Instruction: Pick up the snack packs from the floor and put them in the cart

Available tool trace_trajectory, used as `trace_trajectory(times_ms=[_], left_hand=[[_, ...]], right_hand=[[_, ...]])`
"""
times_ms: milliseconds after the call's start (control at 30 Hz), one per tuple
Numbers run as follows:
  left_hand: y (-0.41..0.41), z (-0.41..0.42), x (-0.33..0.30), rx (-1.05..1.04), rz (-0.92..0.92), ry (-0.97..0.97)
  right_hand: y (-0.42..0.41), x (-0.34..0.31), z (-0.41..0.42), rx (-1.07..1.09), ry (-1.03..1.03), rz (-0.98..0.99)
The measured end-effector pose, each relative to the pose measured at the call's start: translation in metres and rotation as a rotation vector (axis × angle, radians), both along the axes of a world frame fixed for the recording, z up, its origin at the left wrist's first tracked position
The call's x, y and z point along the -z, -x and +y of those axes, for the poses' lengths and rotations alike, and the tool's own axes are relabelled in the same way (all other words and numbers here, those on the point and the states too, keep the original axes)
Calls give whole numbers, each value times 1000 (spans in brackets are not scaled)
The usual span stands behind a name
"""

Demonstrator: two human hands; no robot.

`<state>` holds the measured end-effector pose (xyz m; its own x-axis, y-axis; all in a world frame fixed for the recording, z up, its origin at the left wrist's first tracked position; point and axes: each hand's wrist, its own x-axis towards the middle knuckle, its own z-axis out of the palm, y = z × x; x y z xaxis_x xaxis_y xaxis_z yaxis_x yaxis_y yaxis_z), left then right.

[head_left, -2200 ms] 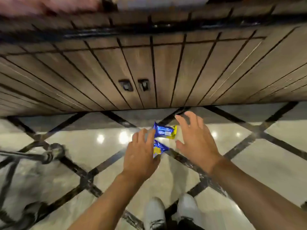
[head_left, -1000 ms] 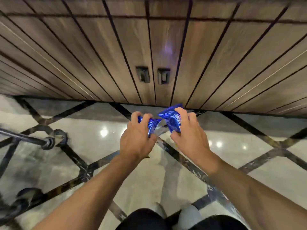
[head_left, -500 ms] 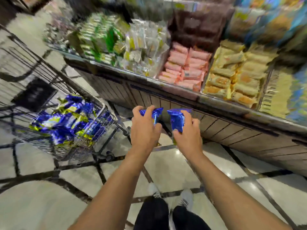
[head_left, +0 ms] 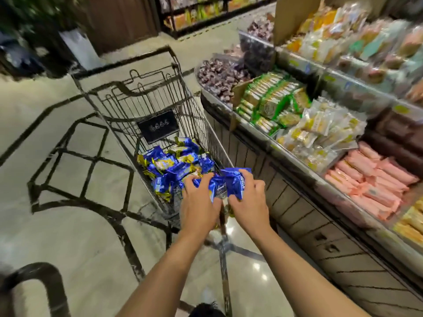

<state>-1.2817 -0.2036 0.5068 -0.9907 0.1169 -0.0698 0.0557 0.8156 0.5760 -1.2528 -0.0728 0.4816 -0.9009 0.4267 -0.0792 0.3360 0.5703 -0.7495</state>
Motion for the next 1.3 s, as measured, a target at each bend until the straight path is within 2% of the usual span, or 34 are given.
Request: trace_trajectory(times_ms=[200, 633, 800, 967, 1167, 1300], left_hand=[[63, -39, 4, -129, -34, -19], [213, -42, 68, -384, -204, 52], [259, -35, 89, -400, -237, 69], [302, -39, 124, -380, -314, 126], [357, -45, 206, -331, -360, 132], [381, -51, 259, -267, -339, 251]], right_hand=[[66, 8, -35, -117, -50, -33], [237, 78, -21, -332, -52, -185], [289, 105, -14, -391, -26, -240], [325, 145, -12, -390, -45, -402], [365, 220, -19, -394, -111, -500], [374, 267, -25, -406, -157, -502]])
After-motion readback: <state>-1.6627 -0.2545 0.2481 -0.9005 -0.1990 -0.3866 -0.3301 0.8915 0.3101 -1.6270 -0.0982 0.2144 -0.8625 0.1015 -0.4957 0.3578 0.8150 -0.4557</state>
